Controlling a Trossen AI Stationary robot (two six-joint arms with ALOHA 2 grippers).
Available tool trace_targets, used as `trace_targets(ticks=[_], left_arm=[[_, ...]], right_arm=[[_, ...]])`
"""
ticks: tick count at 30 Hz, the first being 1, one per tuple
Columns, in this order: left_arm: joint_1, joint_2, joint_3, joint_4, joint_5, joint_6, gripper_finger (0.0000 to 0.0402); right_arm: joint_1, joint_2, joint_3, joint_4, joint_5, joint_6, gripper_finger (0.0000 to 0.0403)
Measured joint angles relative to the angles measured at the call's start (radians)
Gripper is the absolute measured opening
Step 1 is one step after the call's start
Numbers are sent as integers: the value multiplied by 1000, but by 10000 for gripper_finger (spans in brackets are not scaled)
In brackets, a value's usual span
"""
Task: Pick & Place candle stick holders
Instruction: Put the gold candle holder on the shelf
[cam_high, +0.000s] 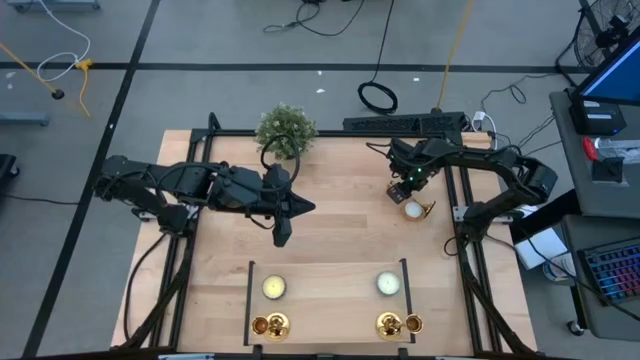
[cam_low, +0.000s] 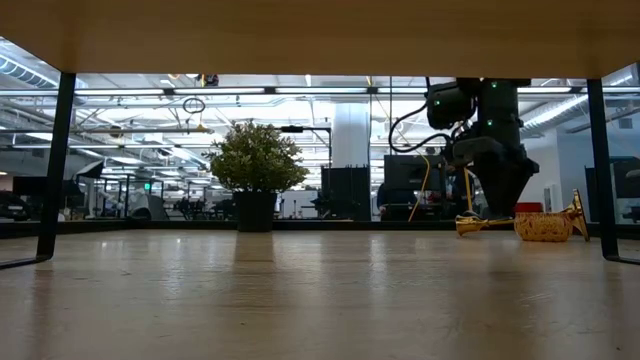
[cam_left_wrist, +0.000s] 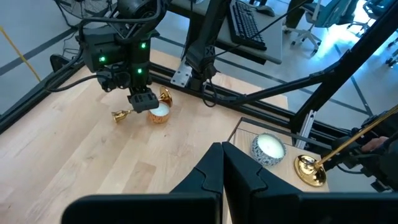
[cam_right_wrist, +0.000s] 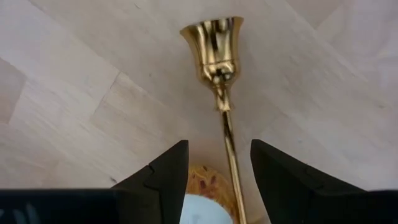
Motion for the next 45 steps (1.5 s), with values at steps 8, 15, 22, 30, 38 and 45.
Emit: trace_targets(ticks=[8, 15, 22, 30, 38, 45], left_arm=[[0, 0, 0, 0, 0, 4, 3], [0, 0, 0, 0, 0, 3, 3], [0, 0, 0, 0, 0, 1, 3], [0, 0, 0, -4, 0, 1, 3], [-1, 0, 0, -14, 0, 3, 3], [-1, 0, 1, -20, 0, 3, 3]], right_arm=[[0, 0, -77, 46, -25, 56, 169], [0, 0, -98, 52, -1, 71, 159], [0, 0, -98, 59, 4, 57, 83], [3, -24, -92, 76, 6, 15, 20], [6, -100, 0, 80, 61, 14, 12], [7, -164, 129, 78, 138, 14, 19]])
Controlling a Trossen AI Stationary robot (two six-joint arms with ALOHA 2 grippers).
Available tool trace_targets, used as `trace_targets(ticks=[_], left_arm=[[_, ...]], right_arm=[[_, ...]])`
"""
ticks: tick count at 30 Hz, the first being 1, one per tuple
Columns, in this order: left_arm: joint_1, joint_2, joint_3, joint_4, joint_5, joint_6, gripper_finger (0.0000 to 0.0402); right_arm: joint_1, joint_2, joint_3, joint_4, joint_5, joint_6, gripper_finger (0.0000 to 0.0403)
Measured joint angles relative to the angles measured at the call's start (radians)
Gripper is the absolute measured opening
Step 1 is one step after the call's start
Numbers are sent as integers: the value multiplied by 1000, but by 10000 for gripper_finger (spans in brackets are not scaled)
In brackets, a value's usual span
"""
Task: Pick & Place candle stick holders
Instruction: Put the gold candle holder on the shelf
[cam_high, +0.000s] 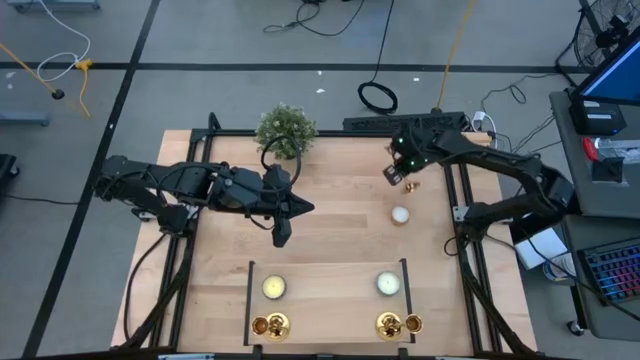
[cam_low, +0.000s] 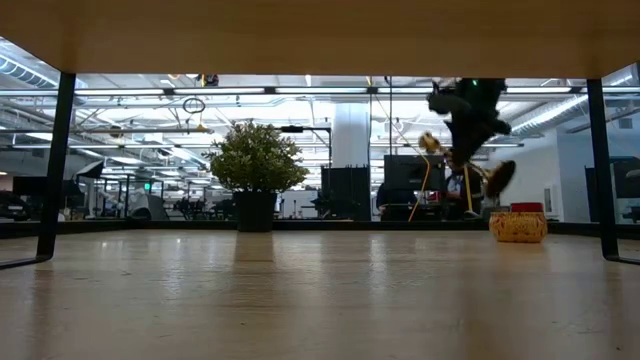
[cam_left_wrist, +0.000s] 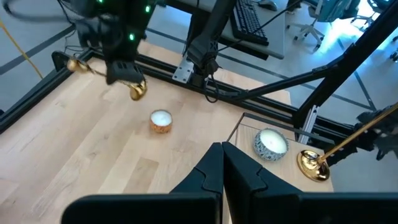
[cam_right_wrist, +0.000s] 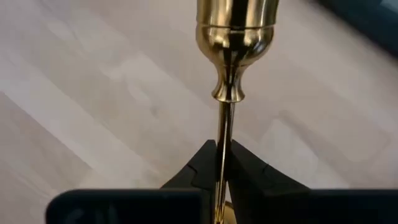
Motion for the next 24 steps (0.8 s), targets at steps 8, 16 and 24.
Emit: trace_targets(ticks=[8, 16, 24], left_arm=[[0, 0, 0, -6, 5, 0, 3], [6, 0, 0, -69, -5, -1, 3], [26, 0, 0, -75, -3, 11, 3]], right_arm=[[14, -44, 126, 33, -2, 4, 15], [88, -79, 217, 62, -7, 28, 16], [193, -127, 249, 110, -7, 81, 17]])
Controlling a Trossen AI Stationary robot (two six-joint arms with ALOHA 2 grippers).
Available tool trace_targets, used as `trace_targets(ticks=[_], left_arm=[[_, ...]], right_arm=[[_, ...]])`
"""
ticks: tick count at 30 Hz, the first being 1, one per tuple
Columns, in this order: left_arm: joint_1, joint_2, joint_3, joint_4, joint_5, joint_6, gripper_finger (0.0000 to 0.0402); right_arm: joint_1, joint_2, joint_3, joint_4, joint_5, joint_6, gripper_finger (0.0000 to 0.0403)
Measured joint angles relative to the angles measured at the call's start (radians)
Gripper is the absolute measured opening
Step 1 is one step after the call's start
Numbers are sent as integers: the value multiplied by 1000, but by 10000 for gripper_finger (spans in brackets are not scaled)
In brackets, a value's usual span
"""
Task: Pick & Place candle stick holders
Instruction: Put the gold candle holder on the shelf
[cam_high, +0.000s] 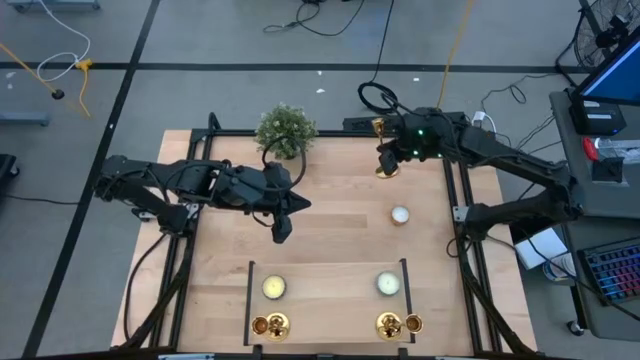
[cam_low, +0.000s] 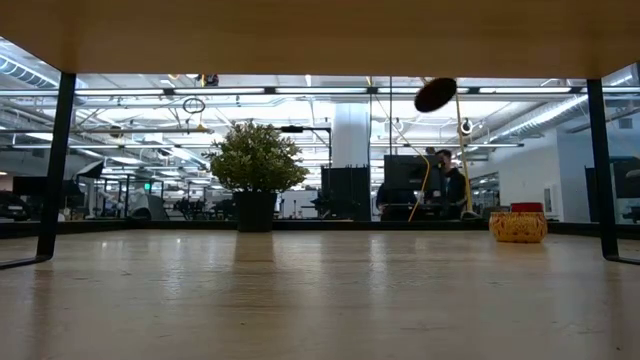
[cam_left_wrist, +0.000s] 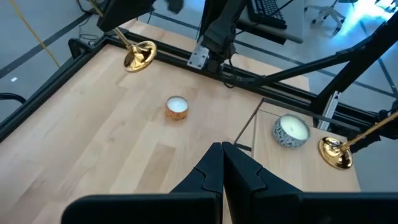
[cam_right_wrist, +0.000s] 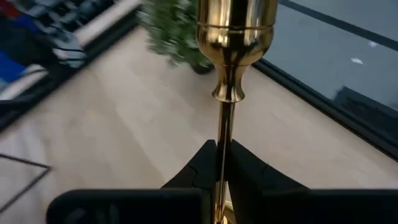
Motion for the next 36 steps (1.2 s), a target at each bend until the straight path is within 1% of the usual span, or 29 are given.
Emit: trace_targets(ticks=[11, 18, 20, 28, 31, 33, 36], left_arm=[[22, 0, 0, -52, -4, -1, 3], [27, -8, 0, -89, -9, -15, 3], [27, -16, 0, -88, -10, -27, 3], [1, -79, -1, -123, -96, -43, 3], [-13, -112, -1, -139, -145, -46, 3], [-19, -130, 0, -127, -175, -49, 3], [-31, -149, 0, -130, -199, -49, 3]], right_arm=[[174, -14, 0, 187, 1, 35, 17], [269, 33, 0, 320, 6, 42, 17], [294, 58, 0, 331, 6, 42, 17], [374, 168, 0, 397, 4, -32, 17], [380, 213, -1, 443, 4, -96, 17], [380, 244, -1, 508, 5, -129, 17], [373, 290, -1, 583, 0, -133, 17]])
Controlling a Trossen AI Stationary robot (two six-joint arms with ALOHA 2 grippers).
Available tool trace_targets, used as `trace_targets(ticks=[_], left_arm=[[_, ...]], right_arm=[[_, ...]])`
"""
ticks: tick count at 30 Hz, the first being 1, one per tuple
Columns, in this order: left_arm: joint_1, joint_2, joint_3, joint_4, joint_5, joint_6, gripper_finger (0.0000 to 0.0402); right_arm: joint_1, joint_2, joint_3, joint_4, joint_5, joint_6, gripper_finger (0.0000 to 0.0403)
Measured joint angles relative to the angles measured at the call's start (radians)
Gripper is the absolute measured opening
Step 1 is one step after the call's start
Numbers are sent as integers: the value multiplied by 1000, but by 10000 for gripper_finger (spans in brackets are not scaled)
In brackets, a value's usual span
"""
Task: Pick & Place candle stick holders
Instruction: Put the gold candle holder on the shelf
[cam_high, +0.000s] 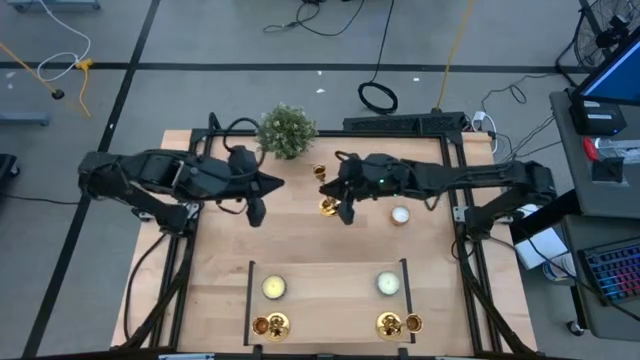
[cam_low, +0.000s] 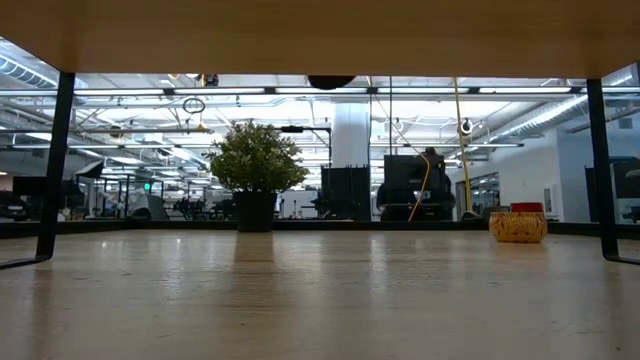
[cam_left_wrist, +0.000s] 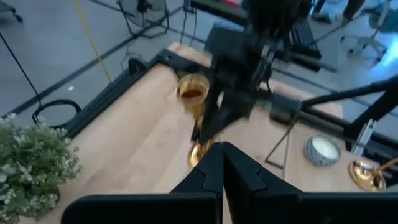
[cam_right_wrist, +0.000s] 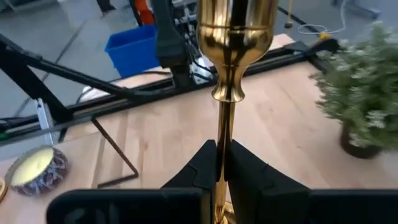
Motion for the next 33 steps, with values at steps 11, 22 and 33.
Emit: trace_targets(ticks=[11, 22, 33], left_arm=[[-50, -10, 0, -3, -26, 12, 3], [-112, -10, 0, -5, 8, 10, 3], [-137, -10, 0, 33, 94, -12, 3]], right_arm=[[-25, 67, 0, 220, -318, 12, 17], [-53, 104, 1, 275, -711, -3, 12], [-13, 250, 0, 726, -1136, 157, 11]])
